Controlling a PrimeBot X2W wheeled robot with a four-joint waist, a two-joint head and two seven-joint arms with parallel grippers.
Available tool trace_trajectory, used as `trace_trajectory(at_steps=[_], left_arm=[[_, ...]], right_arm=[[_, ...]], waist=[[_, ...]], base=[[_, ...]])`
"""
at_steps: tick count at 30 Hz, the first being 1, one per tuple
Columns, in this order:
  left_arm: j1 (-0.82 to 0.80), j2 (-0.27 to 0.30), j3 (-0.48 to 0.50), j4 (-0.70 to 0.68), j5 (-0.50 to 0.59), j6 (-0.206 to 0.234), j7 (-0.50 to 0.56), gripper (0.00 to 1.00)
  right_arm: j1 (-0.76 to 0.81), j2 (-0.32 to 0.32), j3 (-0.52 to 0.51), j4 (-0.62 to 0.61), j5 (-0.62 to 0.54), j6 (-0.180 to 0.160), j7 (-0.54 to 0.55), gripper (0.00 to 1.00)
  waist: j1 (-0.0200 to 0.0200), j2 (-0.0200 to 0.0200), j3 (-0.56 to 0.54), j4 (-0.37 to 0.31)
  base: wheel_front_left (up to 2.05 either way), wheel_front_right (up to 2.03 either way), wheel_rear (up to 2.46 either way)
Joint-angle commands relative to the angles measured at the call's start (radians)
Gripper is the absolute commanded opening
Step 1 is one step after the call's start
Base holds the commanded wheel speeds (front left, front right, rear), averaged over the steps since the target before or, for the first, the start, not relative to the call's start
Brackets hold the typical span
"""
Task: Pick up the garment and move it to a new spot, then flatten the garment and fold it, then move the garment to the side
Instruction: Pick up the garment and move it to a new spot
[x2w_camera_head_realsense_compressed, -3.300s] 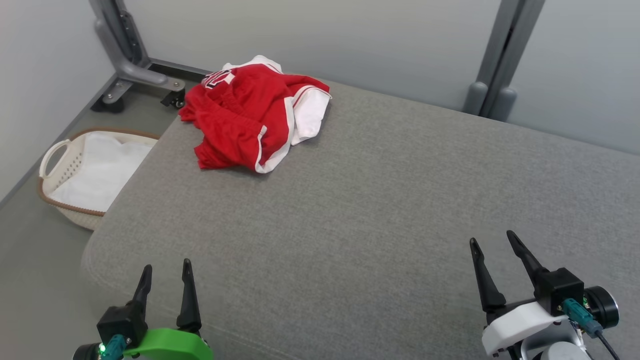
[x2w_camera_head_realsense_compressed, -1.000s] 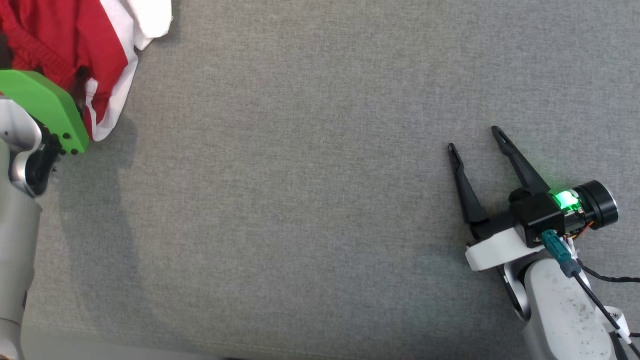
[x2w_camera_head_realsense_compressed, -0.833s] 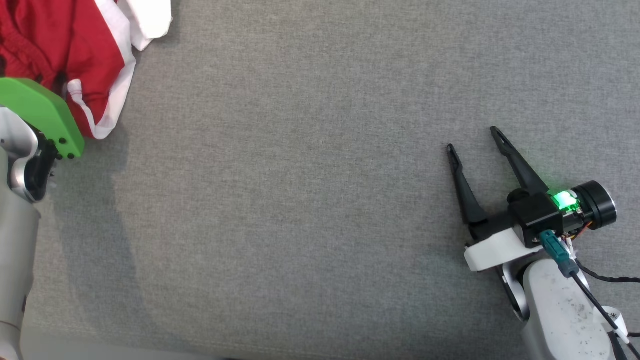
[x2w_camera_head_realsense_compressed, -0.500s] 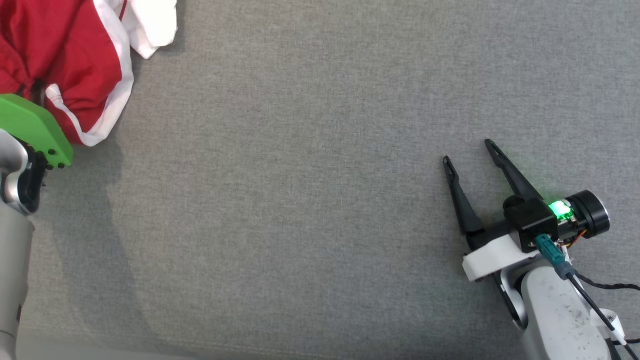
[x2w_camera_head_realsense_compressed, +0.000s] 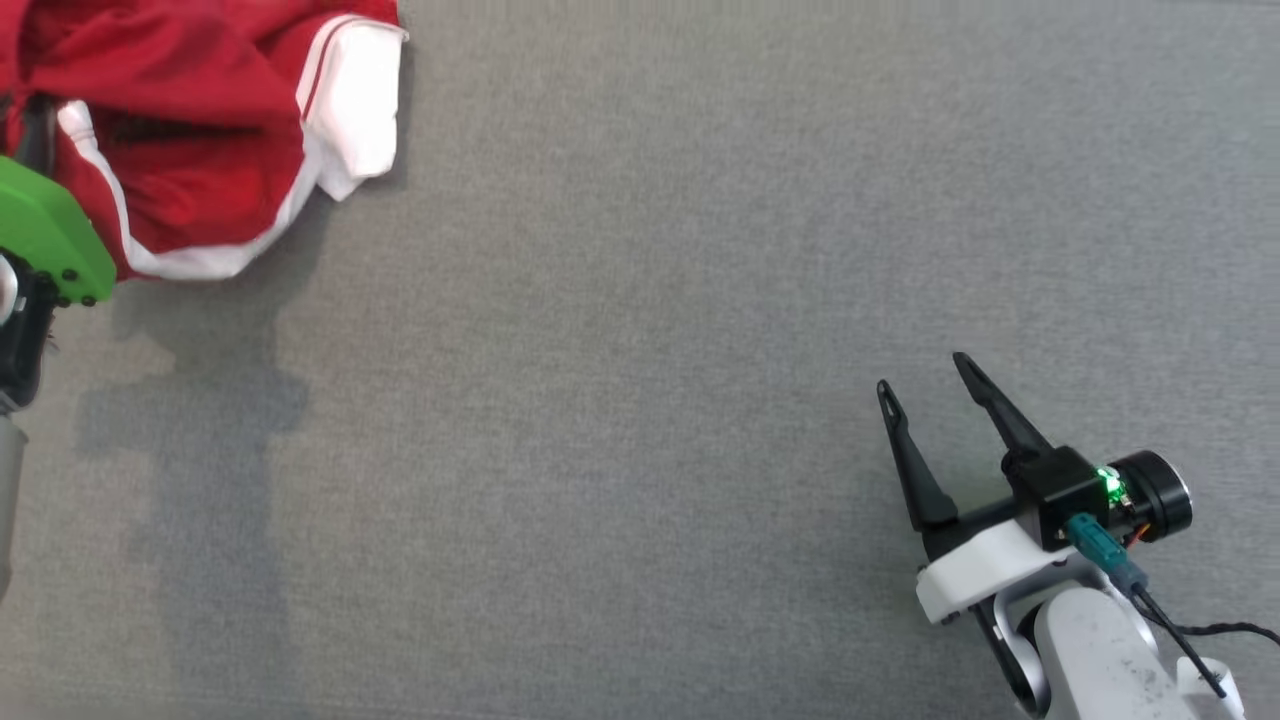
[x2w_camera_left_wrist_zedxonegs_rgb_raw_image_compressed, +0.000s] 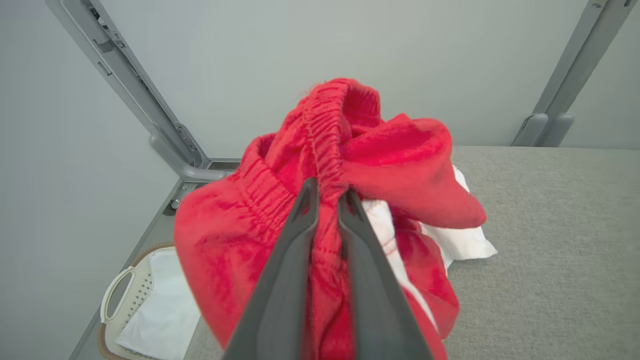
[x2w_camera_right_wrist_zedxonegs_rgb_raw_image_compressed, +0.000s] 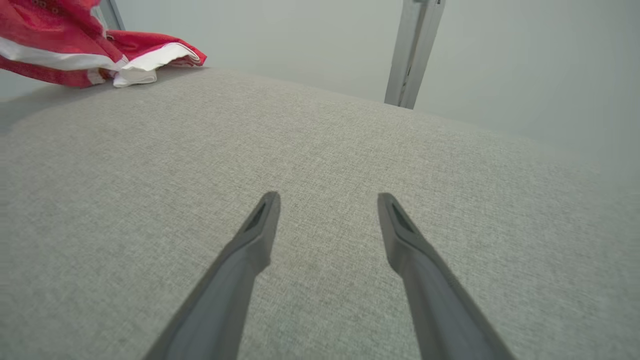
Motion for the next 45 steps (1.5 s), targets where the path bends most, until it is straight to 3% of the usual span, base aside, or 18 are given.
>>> trace_trajectory(at_steps=[1, 6, 10, 14, 20, 24, 27, 35, 42, 43, 44, 45], left_arm=[[0.024, 0.011, -0.010, -0.030, 0.011, -0.001, 0.011, 0.00], [0.058, 0.014, -0.040, -0.159, 0.010, 0.001, 0.067, 0.00], [0.092, -0.021, -0.057, -0.264, -0.009, 0.016, 0.103, 0.00], [0.118, -0.092, -0.088, -0.364, -0.034, 0.027, 0.121, 0.00], [0.160, -0.253, -0.134, -0.405, -0.081, 0.036, 0.065, 0.00], [0.203, -0.353, -0.178, -0.339, -0.094, 0.024, -0.008, 0.00], [0.231, -0.390, -0.214, -0.259, -0.081, 0.011, -0.060, 0.00], [0.227, -0.395, -0.274, 0.049, 0.018, 0.011, -0.255, 0.00], [0.178, -0.384, -0.261, 0.221, 0.025, -0.001, -0.333, 0.00], [0.174, -0.385, -0.260, 0.234, 0.023, -0.006, -0.340, 0.16], [0.171, -0.386, -0.260, 0.241, 0.023, -0.009, -0.344, 0.42], [0.164, -0.383, -0.254, 0.255, 0.026, -0.010, -0.350, 1.00]], right_arm=[[0.022, -0.004, 0.000, 0.004, 0.014, -0.001, 0.000, 1.00], [0.063, -0.004, 0.005, 0.018, 0.052, -0.001, 0.000, 1.00], [0.100, -0.004, -0.004, 0.022, 0.067, -0.001, 0.000, 1.00], [0.131, -0.004, -0.026, 0.019, 0.072, -0.001, 0.000, 1.00], [0.153, -0.004, -0.057, 0.019, 0.061, -0.001, 0.000, 1.00], [0.142, -0.004, -0.063, 0.013, 0.064, -0.001, 0.000, 1.00], [0.132, -0.004, -0.061, 0.010, 0.068, -0.001, 0.000, 1.00], [0.089, -0.004, -0.056, 0.001, 0.081, -0.001, 0.000, 1.00], [0.063, -0.004, -0.070, -0.002, 0.078, -0.001, 0.000, 1.00], [0.058, -0.004, -0.072, -0.001, 0.076, -0.001, 0.000, 1.00], [0.056, -0.004, -0.073, 0.000, 0.075, -0.001, 0.000, 1.00], [0.052, -0.004, -0.072, 0.004, 0.072, -0.001, 0.000, 1.00]], waist=[[0.0000, -0.0001, -0.102, -0.048], [0.0000, -0.0001, -0.213, -0.118], [0.0000, -0.0001, -0.282, -0.186], [0.0000, -0.0001, -0.315, -0.245], [0.0000, -0.0001, -0.327, -0.314], [0.0000, -0.0001, -0.311, -0.351], [0.0000, -0.0001, -0.290, -0.368], [0.0000, -0.0001, -0.183, -0.377], [0.0000, -0.0001, -0.128, -0.354], [0.0000, -0.0001, -0.125, -0.348], [0.0000, -0.0001, -0.123, -0.343], [0.0000, -0.0001, -0.120, -0.331]], base=[[0.00, 0.00, 0.00], [0.00, 0.00, 0.00], [0.00, 0.00, 0.00], [0.00, 0.00, 0.00], [0.00, 0.00, 0.00], [0.00, 0.00, 0.00], [0.00, 0.00, 0.00], [0.00, 0.00, 0.00], [0.00, 0.00, 0.00], [0.00, 0.00, 0.00], [0.00, 0.00, 0.00], [0.00, 0.00, 0.00]])
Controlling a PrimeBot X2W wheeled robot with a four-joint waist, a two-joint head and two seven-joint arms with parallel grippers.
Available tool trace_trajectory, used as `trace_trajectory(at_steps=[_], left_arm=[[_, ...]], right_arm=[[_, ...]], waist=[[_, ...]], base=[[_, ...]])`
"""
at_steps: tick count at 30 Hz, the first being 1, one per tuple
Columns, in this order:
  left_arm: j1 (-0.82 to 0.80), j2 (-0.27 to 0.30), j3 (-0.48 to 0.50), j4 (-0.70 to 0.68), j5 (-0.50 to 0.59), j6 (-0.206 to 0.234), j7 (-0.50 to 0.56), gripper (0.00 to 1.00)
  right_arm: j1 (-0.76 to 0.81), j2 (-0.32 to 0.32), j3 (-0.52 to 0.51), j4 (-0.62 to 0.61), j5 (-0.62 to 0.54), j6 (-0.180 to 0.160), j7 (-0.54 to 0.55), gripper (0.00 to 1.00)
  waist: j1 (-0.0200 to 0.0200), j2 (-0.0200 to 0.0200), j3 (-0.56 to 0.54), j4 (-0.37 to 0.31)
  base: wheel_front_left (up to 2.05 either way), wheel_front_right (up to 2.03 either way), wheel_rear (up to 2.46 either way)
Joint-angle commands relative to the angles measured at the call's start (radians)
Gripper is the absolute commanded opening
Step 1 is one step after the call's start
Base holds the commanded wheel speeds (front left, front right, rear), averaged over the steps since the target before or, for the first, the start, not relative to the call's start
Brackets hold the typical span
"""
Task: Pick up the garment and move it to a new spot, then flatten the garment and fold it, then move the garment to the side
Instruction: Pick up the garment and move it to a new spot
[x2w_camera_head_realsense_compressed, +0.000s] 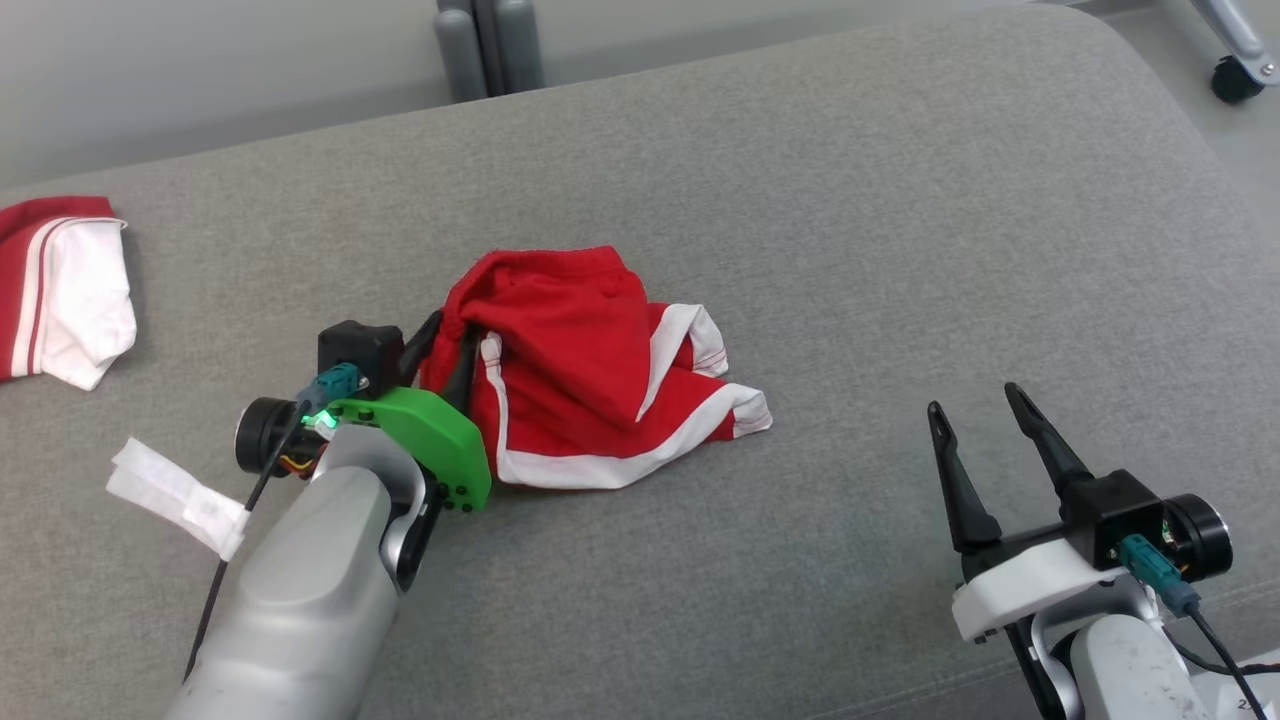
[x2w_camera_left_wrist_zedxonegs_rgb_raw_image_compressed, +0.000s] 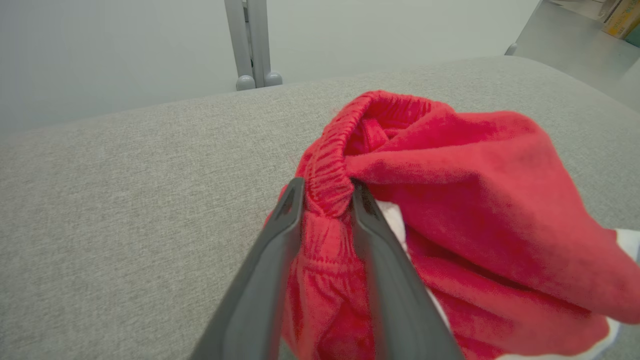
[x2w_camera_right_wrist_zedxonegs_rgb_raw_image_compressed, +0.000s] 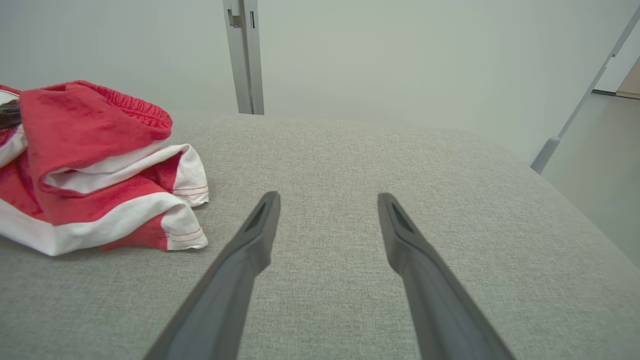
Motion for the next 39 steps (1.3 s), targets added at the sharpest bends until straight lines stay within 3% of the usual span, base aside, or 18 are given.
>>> trace_trajectory(at_steps=[1, 5, 17, 28, 39], left_arm=[[-0.015, 0.007, 0.007, 0.008, 0.003, -0.003, -0.006, 1.00], [-0.007, 0.018, 0.043, -0.030, 0.011, -0.007, -0.009, 1.00], [0.176, 0.050, 0.197, -0.328, 0.140, -0.001, -0.009, 1.00], [0.431, -0.006, 0.339, -0.513, 0.213, 0.004, -0.008, 1.00], [0.637, -0.058, 0.459, -0.610, 0.246, 0.006, -0.008, 1.00]], right_arm=[[-0.010, -0.003, 0.000, 0.002, -0.006, -0.001, 0.000, 1.00], [-0.023, -0.003, 0.003, 0.004, -0.008, -0.001, 0.000, 1.00], [-0.041, -0.003, -0.002, 0.002, -0.034, -0.001, 0.000, 1.00], [0.018, -0.003, -0.023, 0.002, -0.029, -0.001, 0.000, 1.00], [0.096, -0.003, -0.018, -0.003, 0.013, -0.001, 0.000, 1.00]], waist=[[0.0000, -0.0001, 0.012, 0.025], [0.0000, -0.0001, 0.011, 0.047], [0.0000, -0.0001, -0.062, 0.095], [0.0000, -0.0001, -0.161, 0.137], [0.0000, -0.0001, -0.194, 0.161]], base=[[0.00, 0.00, 0.00], [0.00, 0.00, 0.00], [0.00, 0.00, 0.00], [0.00, 0.00, 0.00], [0.00, 0.00, 0.00]])
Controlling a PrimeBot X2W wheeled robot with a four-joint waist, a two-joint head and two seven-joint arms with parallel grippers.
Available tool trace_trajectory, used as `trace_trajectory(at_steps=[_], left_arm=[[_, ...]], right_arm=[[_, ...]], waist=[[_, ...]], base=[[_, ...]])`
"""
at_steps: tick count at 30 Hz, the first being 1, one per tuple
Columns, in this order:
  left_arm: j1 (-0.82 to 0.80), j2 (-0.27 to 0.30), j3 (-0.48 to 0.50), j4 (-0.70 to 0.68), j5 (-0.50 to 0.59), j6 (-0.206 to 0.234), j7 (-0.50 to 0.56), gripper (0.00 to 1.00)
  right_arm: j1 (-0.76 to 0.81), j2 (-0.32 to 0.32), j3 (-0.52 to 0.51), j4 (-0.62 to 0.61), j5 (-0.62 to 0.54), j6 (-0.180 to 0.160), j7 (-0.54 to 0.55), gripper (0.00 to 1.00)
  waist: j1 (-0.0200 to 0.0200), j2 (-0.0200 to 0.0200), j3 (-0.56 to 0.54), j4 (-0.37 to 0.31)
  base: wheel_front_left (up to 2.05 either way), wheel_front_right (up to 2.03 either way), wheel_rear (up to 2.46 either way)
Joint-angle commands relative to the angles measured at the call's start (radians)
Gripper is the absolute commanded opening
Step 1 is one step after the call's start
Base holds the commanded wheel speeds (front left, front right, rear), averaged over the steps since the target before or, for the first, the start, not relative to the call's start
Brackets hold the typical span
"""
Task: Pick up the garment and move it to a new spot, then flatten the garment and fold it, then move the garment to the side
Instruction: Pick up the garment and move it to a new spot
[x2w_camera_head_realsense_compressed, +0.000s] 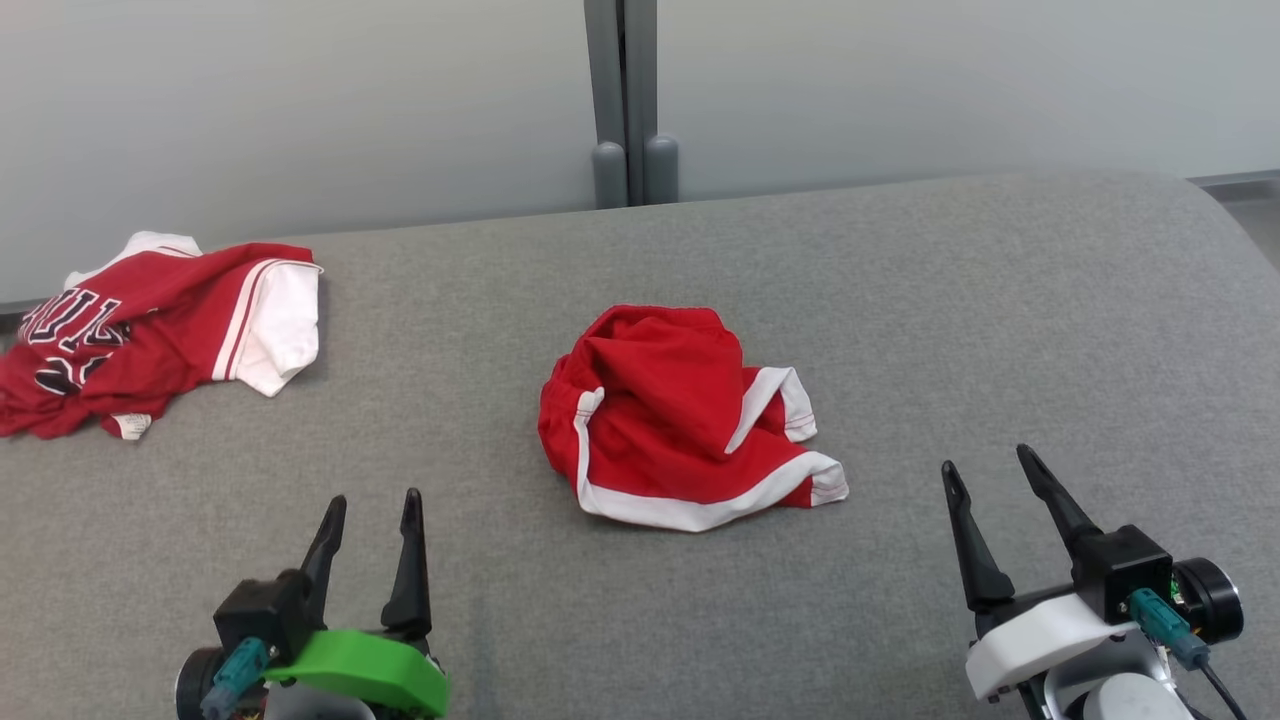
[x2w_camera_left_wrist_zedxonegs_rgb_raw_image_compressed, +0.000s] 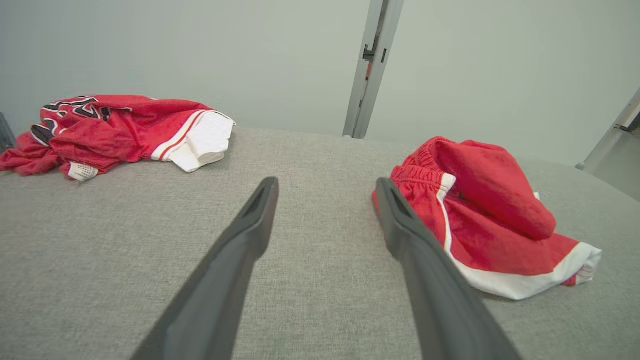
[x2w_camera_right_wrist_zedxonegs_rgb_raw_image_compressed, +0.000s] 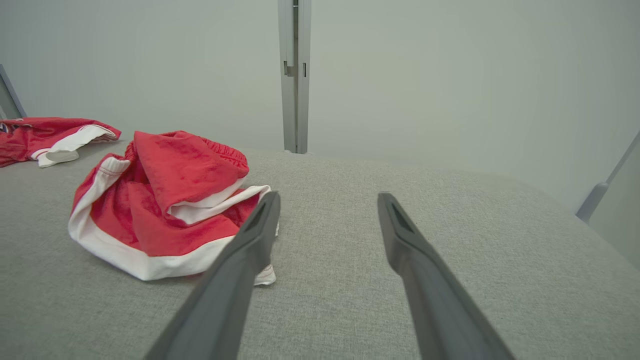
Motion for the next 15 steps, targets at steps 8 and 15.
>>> trace_trajectory(at_steps=[8, 15], left_arm=[[0.102, -0.016, 0.044, -0.033, 0.025, 0.000, -0.001, 1.00], [0.127, -0.020, 0.047, -0.042, 0.028, -0.004, -0.001, 1.00]], right_arm=[[0.047, -0.003, 0.018, 0.011, 0.035, -0.001, 0.000, 1.00], [0.056, -0.003, 0.025, 0.025, 0.042, -0.001, 0.000, 1.00]], waist=[[0.0000, 0.0000, -0.016, -0.002], [0.0000, 0.0000, -0.022, -0.007]], base=[[0.00, 0.00, 0.00], [0.00, 0.00, 0.00]])
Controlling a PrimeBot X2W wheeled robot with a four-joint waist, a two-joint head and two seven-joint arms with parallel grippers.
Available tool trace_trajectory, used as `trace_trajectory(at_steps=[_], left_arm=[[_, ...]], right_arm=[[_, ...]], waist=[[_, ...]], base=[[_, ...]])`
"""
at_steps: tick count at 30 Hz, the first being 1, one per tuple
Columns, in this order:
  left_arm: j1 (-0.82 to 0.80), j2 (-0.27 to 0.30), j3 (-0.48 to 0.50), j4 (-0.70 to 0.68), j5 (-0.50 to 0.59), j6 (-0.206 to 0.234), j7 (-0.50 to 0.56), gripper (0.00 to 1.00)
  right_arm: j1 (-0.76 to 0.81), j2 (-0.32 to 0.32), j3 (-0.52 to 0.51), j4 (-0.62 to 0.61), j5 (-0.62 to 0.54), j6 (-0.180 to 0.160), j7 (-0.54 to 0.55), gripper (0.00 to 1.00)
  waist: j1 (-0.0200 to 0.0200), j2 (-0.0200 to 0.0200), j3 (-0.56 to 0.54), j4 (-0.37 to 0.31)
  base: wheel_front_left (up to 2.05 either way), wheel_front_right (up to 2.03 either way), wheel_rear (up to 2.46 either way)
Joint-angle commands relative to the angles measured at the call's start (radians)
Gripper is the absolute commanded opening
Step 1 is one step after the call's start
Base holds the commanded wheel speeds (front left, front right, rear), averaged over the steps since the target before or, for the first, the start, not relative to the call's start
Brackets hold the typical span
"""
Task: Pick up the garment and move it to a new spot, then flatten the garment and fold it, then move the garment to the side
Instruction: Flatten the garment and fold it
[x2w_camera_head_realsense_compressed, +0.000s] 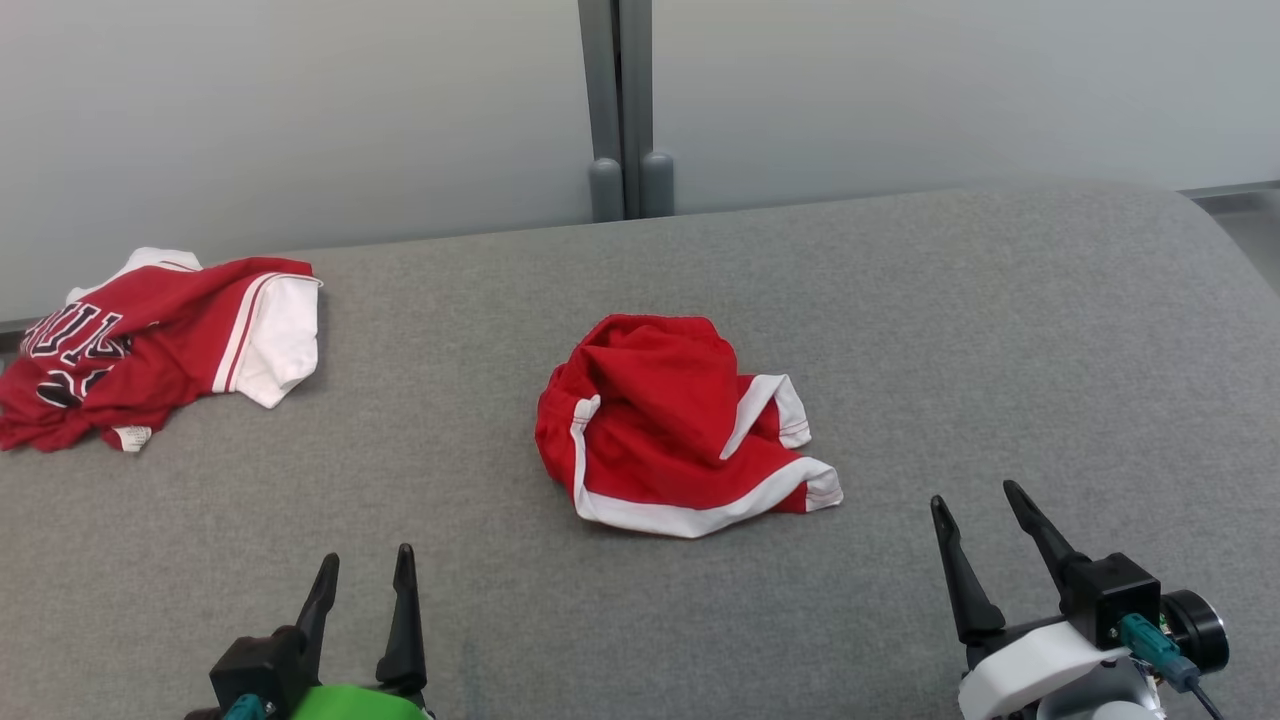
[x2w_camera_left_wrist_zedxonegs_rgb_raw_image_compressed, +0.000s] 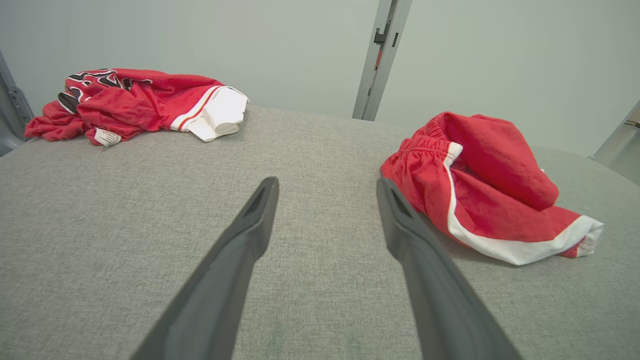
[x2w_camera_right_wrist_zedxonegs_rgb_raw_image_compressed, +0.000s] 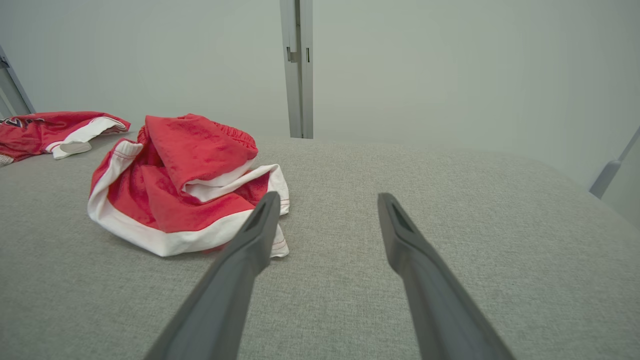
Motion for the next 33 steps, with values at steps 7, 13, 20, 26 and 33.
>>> trace_trajectory(at_steps=[7, 13, 20, 26, 33], left_arm=[[0.014, 0.000, -0.012, 0.000, -0.010, 0.002, -0.001, 1.00], [0.004, 0.000, -0.017, -0.005, -0.015, 0.008, -0.001, 1.00], [-0.024, 0.000, -0.030, -0.005, -0.009, 0.005, -0.001, 1.00], [-0.046, 0.000, -0.038, -0.007, -0.011, 0.005, -0.001, 1.00], [-0.073, 0.000, -0.031, -0.012, -0.009, 0.006, -0.001, 1.00]], right_arm=[[0.013, -0.004, 0.000, 0.012, 0.007, -0.001, 0.000, 1.00], [0.001, -0.004, -0.006, 0.019, -0.003, -0.001, 0.000, 1.00], [-0.071, -0.004, -0.006, 0.097, -0.072, -0.001, 0.000, 1.00], [-0.162, -0.004, -0.001, 0.274, -0.145, -0.001, 0.000, 1.00], [-0.251, -0.004, -0.009, 0.403, -0.205, -0.001, 0.000, 1.00]], waist=[[0.0000, -0.0001, -0.002, 0.001], [0.0000, -0.0001, 0.004, 0.007], [0.0000, -0.0001, 0.032, 0.042], [0.0000, -0.0001, 0.064, 0.090], [0.0000, -0.0001, 0.113, 0.149]], base=[[0.00, 0.00, 0.00], [0.00, 0.00, 0.00], [0.00, 0.00, 0.00], [0.00, 0.00, 0.00], [0.00, 0.00, 0.00]])
